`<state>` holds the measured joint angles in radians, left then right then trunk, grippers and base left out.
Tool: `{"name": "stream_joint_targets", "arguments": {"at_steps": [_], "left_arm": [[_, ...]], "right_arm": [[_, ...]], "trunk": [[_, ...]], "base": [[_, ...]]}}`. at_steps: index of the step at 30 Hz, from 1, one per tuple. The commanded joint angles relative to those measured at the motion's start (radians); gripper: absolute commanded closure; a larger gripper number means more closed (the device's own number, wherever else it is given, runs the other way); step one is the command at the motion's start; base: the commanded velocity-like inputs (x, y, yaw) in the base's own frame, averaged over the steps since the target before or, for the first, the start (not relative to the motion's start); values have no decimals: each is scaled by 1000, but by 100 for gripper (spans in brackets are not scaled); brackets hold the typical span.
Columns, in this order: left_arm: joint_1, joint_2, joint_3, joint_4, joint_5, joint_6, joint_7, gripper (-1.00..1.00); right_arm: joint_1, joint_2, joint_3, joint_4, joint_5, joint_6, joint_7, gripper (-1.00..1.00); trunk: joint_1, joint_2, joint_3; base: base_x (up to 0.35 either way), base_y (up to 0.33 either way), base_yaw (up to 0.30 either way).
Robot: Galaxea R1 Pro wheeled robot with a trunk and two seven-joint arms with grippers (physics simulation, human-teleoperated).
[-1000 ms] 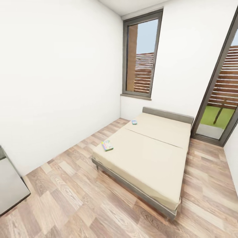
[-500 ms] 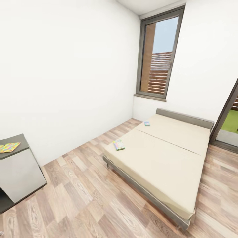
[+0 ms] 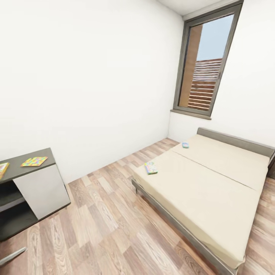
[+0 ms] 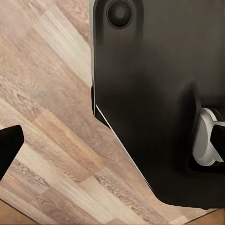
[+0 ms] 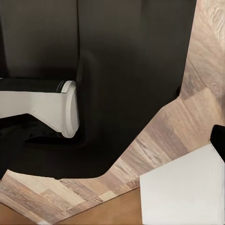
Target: Put all the toys in the child's room - the three board games (two on the bed and one on the table), the two jigsaw puzzles on the table, and the tennis ball on the table - inside the toy box on the table in the child's room.
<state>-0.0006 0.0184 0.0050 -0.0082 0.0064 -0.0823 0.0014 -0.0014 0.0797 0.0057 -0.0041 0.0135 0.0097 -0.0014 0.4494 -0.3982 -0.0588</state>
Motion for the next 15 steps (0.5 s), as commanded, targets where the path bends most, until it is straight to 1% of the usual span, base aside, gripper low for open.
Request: {"name": "stream_joint_targets", "arguments": {"at_steps": [1, 15], "left_arm": [[0, 0, 0, -1, 1, -2, 0, -100], [0, 0, -1, -1, 0, -2, 0, -100]], "right_arm": [[0, 0, 0, 0, 2, 1, 0, -100], [0, 0, 0, 0, 1, 1, 0, -100]], "trunk": [[1, -2, -2], [1, -2, -2]], "base": [[0, 0, 272], [0, 0, 272]]}}
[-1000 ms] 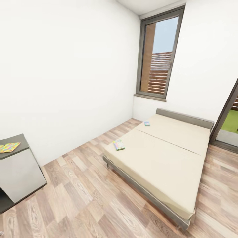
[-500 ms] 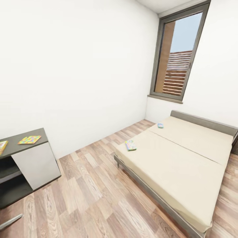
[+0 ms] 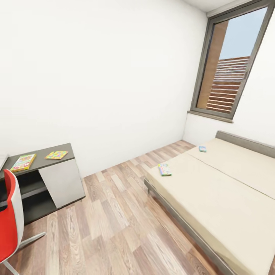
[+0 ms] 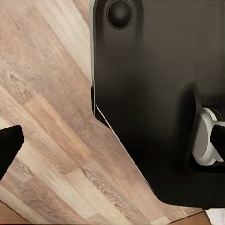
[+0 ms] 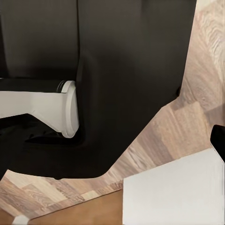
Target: Put all the toys in the child's room - the three board games (two on the bed and one on the table), the two jigsaw puzzles on the table, and the tennis ball on the table - inside the toy box on the table in the child's room.
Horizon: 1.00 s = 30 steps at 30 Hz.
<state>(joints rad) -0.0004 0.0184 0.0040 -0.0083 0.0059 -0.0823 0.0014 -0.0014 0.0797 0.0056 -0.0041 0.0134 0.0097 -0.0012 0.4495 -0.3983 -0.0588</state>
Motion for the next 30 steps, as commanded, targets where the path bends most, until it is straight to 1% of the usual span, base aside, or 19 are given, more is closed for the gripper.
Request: {"name": "stream_joint_targets", "arguments": {"at_steps": [1, 30], "left_arm": [[0, 0, 0, -1, 1, -2, 0, -100], [-1, 0, -2, 0, 0, -2, 0, -100]], "right_arm": [[0, 0, 1, -1, 1, 1, 0, -100], [0, -2, 0, -1, 0, 3, 1, -100]], "trunk": [[1, -2, -2], [1, -2, -2]], "base": [[0, 0, 272], [0, 0, 272]]}}
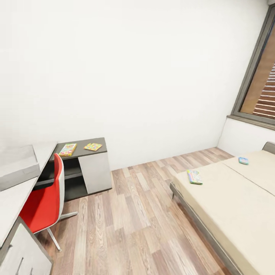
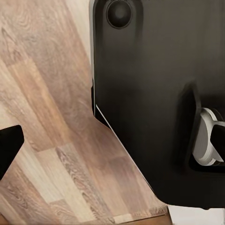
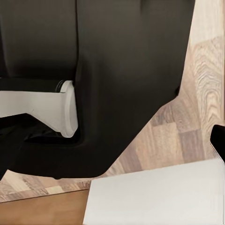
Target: Put all the toys in the child's room - the three board games (two on the bed and one on the table), the two jigsaw puzzles on the table, and the tennis ball on the table - inside the toy box on the table in the child's room.
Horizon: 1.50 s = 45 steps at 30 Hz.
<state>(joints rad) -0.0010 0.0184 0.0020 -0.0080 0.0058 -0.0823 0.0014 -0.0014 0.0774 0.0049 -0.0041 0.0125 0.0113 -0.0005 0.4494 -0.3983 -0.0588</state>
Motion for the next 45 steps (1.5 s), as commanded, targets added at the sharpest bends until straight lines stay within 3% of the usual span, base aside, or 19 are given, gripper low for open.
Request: {"name": "stream_joint_targets", "arguments": {"at_steps": [1, 22, 45], "left_arm": [[0, -1, 0, -1, 0, -2, 0, -100], [0, -7, -5, -1, -4, 2, -11, -100], [1, -8, -6, -1, -5, -1, -11, -100]], "right_arm": [[0, 0, 0, -1, 1, 1, 0, -100], [0, -4, -3, -1, -10, -1, -1, -100], [0, 2, -3, -1, -7, -2, -1, -100]], "trunk": [[1, -2, -2], [1, -2, -2], [1, -2, -2]], "base": [[0, 0, 272], [30, 0, 272], [293, -47, 272]]}}
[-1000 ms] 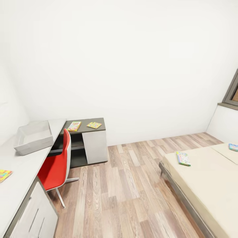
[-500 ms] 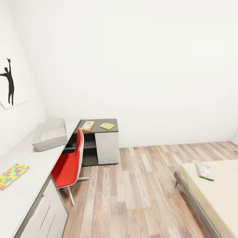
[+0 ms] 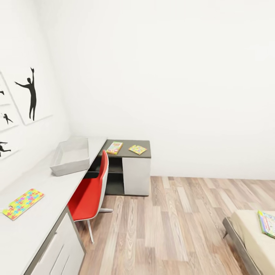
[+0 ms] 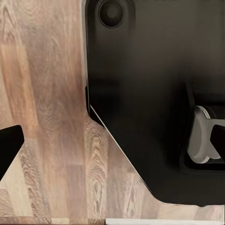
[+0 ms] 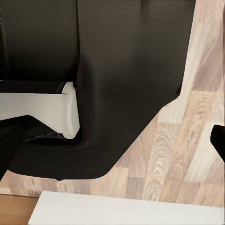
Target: Put all the toys in the child's room - the three board games (two on the bed and one on the table), the two jigsaw puzzles on the table, and the tennis ball on the table - inside the toy box on the table in the child's room.
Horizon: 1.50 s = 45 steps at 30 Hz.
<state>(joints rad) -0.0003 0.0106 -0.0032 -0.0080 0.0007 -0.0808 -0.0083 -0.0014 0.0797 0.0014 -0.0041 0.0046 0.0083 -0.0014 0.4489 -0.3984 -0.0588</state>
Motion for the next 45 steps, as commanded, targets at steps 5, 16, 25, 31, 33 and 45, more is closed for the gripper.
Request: {"name": "stream_joint_targets", "arguments": {"at_steps": [5, 16, 25, 31, 33, 45], "left_arm": [[0, 0, 0, 0, 0, -3, -1, -100], [-1, 0, 0, -1, 0, -4, -1, -100], [-1, 0, 1, 0, 0, -4, 0, -100], [0, 0, 1, 0, 0, -4, 0, -100], [0, 0, 1, 0, 0, -4, 0, -100], [0, 0, 0, 0, 0, -4, 0, -100]], "right_arm": [[0, 0, 0, 0, 3, 1, 0, -100], [0, 0, 0, 0, 4, 1, 0, -100], [0, -5, 0, 0, 5, 0, 0, -100], [0, -6, 0, 0, 6, 0, 1, -100], [0, -6, 0, 0, 7, 0, 2, -100], [0, -9, 2, 0, 8, 1, 3, -100]], "trunk": [[1, -2, -2], [1, -2, -2], [1, -2, -2], [1, -2, -2], [1, -2, -2], [1, -2, 1]], "base": [[318, -7, 272], [316, -28, 272], [269, -185, 272], [252, -212, 188], [250, -214, 59], [248, -100, -73]]}}
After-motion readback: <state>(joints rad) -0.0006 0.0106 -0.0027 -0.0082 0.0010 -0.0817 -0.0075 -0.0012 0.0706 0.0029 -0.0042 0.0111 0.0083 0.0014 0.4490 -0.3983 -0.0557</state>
